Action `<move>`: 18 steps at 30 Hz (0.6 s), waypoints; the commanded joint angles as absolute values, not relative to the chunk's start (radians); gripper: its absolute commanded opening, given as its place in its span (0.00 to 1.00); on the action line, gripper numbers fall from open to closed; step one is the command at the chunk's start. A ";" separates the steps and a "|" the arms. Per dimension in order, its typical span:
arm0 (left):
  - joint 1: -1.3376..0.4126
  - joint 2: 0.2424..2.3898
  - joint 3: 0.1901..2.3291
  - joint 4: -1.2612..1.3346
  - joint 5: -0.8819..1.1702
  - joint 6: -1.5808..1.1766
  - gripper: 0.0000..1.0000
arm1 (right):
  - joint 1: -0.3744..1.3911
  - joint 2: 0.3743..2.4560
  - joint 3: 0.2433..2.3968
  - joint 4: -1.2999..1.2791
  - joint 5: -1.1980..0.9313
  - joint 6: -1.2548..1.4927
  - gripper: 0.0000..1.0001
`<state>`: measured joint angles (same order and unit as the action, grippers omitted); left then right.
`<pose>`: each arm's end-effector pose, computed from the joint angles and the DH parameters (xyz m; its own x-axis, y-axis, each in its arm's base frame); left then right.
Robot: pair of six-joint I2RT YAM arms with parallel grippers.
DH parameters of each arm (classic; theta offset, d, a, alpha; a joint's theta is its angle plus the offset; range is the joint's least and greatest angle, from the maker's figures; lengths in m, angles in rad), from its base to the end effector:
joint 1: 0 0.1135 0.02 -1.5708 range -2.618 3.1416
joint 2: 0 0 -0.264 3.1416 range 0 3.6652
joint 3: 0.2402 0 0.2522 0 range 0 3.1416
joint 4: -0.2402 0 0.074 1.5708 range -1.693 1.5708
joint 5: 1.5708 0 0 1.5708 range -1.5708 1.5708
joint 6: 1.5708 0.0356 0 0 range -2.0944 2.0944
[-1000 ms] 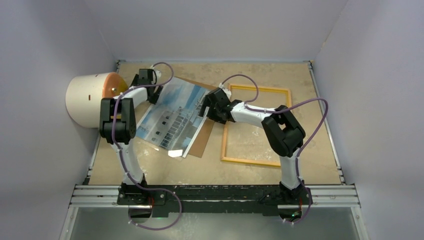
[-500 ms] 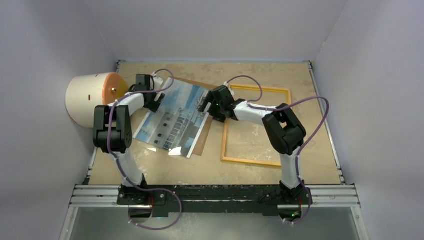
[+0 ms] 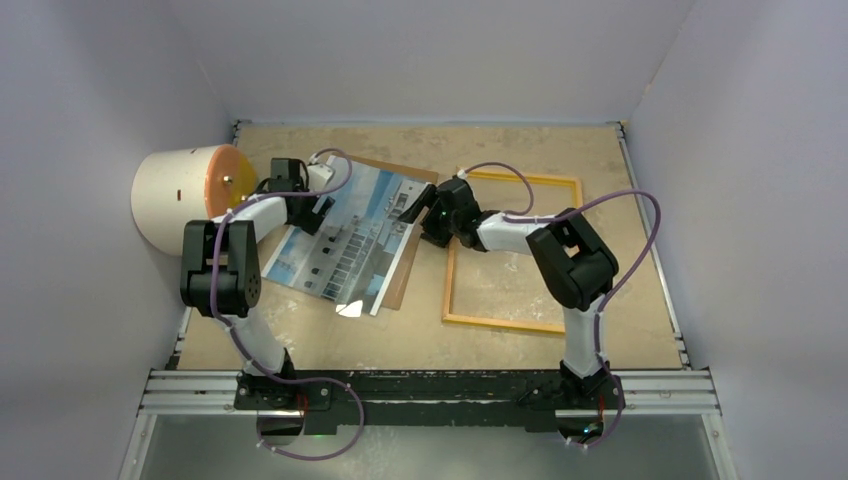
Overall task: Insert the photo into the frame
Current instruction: Pick up the photo frame item at the center of the board.
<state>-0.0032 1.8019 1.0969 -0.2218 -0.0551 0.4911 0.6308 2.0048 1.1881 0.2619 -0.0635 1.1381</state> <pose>0.3717 0.0008 0.1698 -0.7193 0.4732 -0.5087 0.3508 0.8794 0.3220 0.3504 0.2587 0.1579 -0.7523 0.5725 -0.3261 0.1211 0.6067 0.7857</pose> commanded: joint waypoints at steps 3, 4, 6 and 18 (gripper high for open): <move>-0.013 1.879 1.057 -0.310 -0.034 0.547 0.85 | 0.632 1.962 1.141 0.325 -0.147 1.177 0.80; -0.017 1.884 1.054 -0.310 -0.039 0.552 0.84 | 0.632 1.960 1.146 0.327 -0.151 1.174 0.80; -0.025 1.889 1.045 -0.308 -0.039 0.558 0.83 | 0.632 1.957 1.155 0.328 -0.156 1.156 0.79; -0.069 1.917 1.032 -0.311 -0.058 0.581 0.79 | 0.657 1.925 1.261 0.207 -0.066 0.966 0.77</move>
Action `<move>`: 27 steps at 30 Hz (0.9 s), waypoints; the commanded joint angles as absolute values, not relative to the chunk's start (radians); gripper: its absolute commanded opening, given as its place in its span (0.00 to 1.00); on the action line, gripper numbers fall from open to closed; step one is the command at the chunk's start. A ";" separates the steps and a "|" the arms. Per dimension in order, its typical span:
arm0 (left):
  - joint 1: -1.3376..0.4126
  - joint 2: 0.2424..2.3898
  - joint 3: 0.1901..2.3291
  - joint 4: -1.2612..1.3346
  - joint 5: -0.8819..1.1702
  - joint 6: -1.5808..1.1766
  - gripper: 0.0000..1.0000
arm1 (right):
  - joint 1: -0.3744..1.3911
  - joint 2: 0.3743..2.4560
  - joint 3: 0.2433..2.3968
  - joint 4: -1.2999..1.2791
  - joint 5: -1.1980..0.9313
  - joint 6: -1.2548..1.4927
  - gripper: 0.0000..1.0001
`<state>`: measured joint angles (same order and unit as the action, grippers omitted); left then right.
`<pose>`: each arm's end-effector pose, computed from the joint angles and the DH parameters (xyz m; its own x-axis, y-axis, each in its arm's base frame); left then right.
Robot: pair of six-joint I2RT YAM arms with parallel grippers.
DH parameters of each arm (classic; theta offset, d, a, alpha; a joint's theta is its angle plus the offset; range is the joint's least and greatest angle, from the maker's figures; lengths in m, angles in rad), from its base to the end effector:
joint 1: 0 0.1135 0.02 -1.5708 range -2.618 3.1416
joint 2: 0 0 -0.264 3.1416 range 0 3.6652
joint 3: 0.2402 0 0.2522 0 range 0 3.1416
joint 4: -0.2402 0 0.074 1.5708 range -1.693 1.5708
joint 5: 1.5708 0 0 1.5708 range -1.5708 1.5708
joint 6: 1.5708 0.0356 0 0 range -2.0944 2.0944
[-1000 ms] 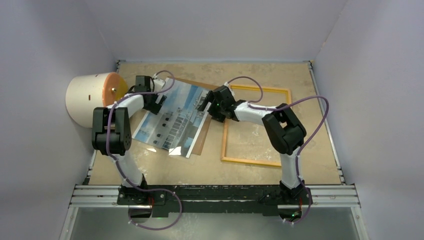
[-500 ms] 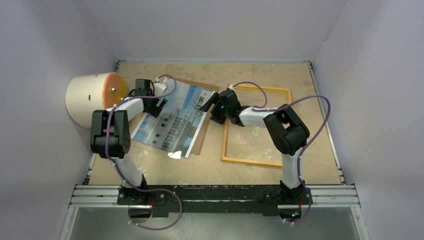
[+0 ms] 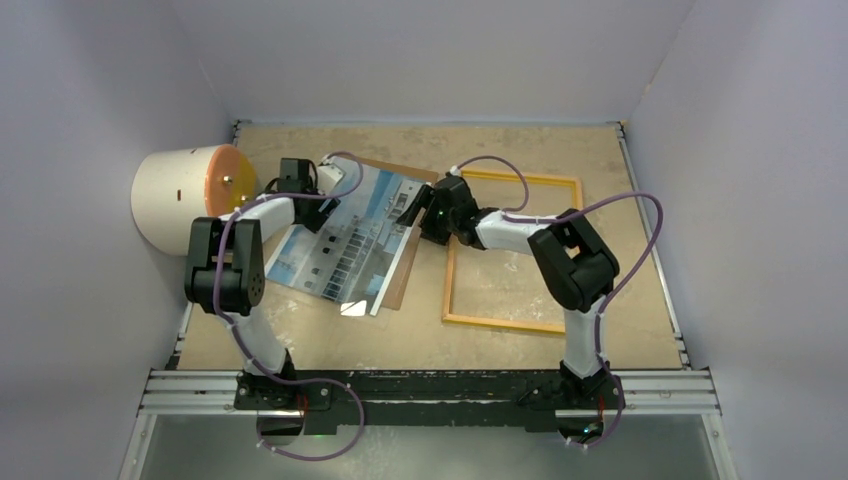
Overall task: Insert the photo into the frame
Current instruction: Pick up the photo frame item at the center of the board.
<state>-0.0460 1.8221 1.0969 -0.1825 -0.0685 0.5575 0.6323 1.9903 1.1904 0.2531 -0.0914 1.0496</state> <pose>0.3759 -0.0149 0.1653 -0.6660 0.5591 -0.4938 0.4197 0.8282 0.3714 0.3488 0.2596 0.1638 -0.7738 0.5037 -0.3842 0.0394 0.6435 0.7644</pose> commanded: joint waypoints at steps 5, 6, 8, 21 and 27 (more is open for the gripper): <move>-0.078 1.922 1.034 -0.319 -0.062 0.588 0.79 | 0.681 1.929 1.309 0.158 -0.037 0.898 0.78; -0.078 1.921 1.034 -0.319 -0.063 0.590 0.79 | 0.688 1.930 1.323 0.145 -0.027 0.881 0.78; -0.080 1.921 1.032 -0.318 -0.065 0.591 0.78 | 0.701 1.930 1.343 0.129 -0.013 0.859 0.78; -0.079 1.911 1.022 -0.343 -0.044 0.621 0.78 | 0.703 1.864 1.078 0.774 -0.172 1.107 0.74; -0.078 1.911 1.023 -0.355 -0.040 0.622 0.77 | 0.703 1.945 1.109 0.833 -0.220 1.182 0.74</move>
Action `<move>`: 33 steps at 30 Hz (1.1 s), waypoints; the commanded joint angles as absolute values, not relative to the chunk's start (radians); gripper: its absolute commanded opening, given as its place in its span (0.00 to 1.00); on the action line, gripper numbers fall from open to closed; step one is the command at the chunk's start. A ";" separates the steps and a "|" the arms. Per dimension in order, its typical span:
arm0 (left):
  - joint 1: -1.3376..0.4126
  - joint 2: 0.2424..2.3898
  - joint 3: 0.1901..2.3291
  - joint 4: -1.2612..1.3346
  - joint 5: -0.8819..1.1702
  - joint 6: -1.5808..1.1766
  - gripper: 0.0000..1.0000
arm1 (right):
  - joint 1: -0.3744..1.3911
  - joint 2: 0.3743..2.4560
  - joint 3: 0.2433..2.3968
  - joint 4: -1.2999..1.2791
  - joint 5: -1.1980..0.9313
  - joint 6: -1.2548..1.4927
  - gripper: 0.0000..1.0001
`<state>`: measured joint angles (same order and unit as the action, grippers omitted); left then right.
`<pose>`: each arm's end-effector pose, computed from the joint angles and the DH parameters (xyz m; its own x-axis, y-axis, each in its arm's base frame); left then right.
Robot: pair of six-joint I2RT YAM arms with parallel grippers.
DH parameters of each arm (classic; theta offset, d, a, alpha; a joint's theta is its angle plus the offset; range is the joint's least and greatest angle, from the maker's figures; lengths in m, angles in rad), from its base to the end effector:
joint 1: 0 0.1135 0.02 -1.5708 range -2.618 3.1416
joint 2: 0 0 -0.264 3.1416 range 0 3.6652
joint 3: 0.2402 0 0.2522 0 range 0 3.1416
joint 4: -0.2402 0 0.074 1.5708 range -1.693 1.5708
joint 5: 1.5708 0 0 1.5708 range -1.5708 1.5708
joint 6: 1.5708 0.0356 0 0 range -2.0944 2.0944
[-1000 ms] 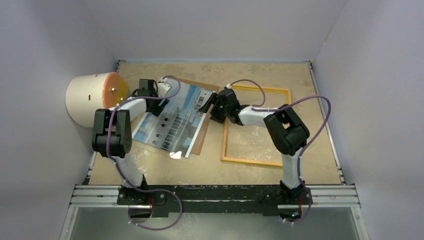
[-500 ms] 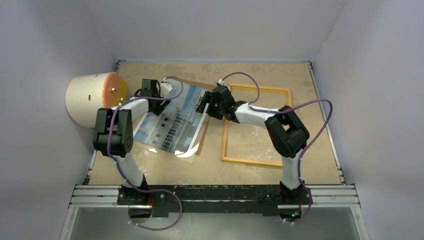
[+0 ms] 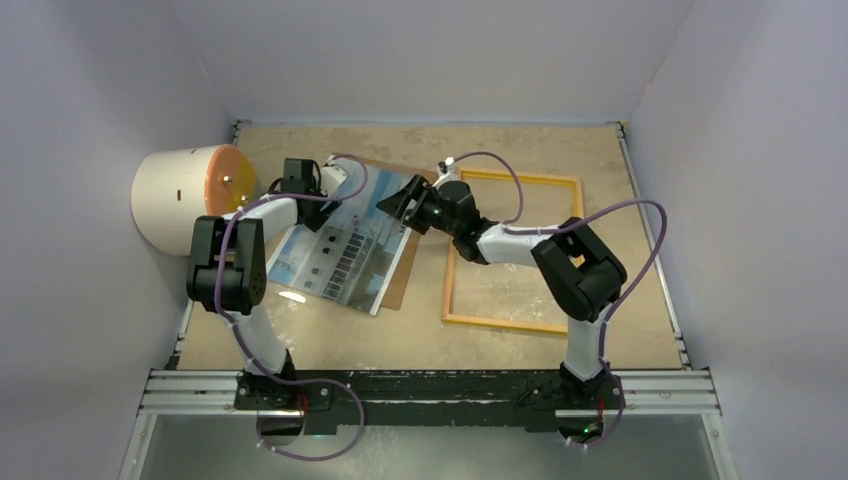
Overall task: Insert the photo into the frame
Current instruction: Pick up the photo frame item at the center of the board, then move the photo frame to the center of the board.
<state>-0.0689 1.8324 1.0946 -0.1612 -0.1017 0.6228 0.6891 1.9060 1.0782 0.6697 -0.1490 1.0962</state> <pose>0.3773 -0.0224 0.1625 -0.6311 0.6252 -0.4592 0.4599 0.7782 0.4276 0.3243 0.2740 0.2058 -0.7155 0.5503 -0.4305 -0.2310 0.3952 0.8891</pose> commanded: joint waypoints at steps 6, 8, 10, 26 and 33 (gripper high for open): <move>-0.072 1.901 1.038 -0.369 -0.047 0.627 0.77 | 0.703 1.943 1.102 0.724 -0.177 1.188 0.61; -0.066 1.887 1.068 -0.402 -0.045 0.629 0.78 | 0.702 1.926 1.111 0.662 -0.146 1.168 0.49; -0.060 1.842 1.109 -0.447 -0.040 0.657 0.83 | 0.693 1.905 1.137 0.593 -0.131 1.129 0.26; -0.323 1.655 1.375 -0.654 -0.008 0.468 1.00 | 0.156 1.395 1.239 -0.321 -0.366 0.678 0.00; -0.506 1.821 1.453 -0.593 0.061 0.314 1.00 | -0.075 1.112 1.218 -0.458 -0.084 0.669 0.00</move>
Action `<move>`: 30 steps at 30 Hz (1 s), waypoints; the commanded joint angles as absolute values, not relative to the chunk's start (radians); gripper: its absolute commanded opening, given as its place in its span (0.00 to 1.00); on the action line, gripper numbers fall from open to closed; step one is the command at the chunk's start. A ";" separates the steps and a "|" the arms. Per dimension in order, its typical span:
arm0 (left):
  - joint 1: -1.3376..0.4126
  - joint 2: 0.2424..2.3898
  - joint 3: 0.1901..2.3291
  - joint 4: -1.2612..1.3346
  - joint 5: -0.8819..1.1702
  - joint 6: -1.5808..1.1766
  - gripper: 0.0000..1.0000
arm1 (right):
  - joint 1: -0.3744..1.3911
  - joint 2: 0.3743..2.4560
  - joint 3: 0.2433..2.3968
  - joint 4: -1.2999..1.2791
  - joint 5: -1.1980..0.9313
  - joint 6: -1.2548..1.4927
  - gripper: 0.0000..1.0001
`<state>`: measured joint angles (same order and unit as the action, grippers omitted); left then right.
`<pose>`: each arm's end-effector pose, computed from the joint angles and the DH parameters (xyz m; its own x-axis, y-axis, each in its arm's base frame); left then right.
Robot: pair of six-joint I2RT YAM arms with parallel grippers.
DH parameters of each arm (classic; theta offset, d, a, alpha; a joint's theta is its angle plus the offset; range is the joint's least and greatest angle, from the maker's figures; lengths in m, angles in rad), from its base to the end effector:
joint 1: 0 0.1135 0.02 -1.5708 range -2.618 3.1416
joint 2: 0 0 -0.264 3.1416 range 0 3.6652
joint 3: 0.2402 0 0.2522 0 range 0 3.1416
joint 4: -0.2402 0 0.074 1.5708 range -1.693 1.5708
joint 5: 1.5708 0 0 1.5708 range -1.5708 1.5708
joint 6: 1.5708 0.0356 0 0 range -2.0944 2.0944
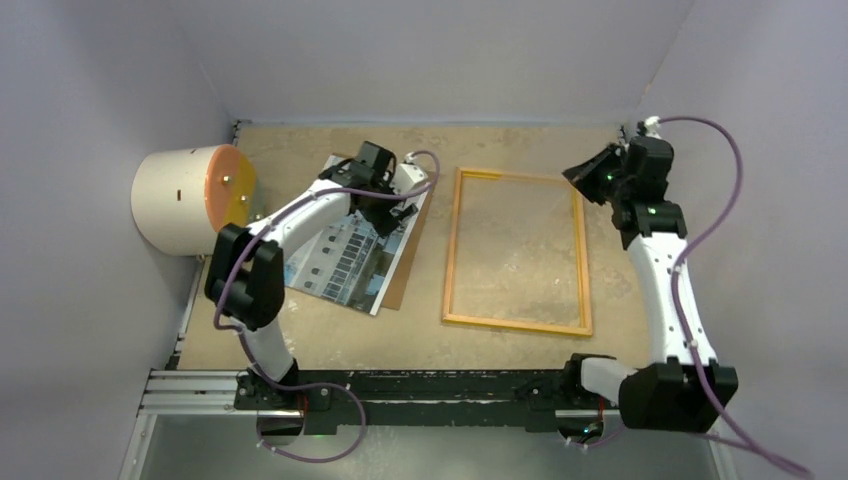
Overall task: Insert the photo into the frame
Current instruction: Move the photo frame to the center of the board.
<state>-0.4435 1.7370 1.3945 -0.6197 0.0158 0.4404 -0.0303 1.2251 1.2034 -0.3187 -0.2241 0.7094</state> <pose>0.3405 -0.1624 0.2582 -0.4840 0.7018 -0.5227 0.7114 0.6634 0.2320 0.2793 -0.0006 0.3803 -0.3703 0.6466 -0.6669 0.0809 0.7377 0.6703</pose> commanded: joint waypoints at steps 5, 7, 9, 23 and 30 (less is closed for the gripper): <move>-0.610 1.911 1.521 -0.560 0.119 0.216 1.00 | -0.086 1.082 1.300 -0.495 -0.002 0.677 0.00; -0.645 1.935 1.543 -0.530 0.128 0.174 1.00 | -0.086 1.087 1.318 -0.495 -0.002 0.679 0.00; -0.667 1.956 1.563 -0.507 0.138 0.132 1.00 | -0.086 1.101 1.334 -0.507 -0.002 0.671 0.00; -0.703 2.118 1.634 -0.470 0.249 0.075 0.80 | -0.087 1.136 1.412 -0.556 0.032 0.610 0.00; -0.704 2.102 1.532 -0.439 0.190 0.148 0.71 | -0.087 1.158 1.414 -0.560 -0.023 0.603 0.00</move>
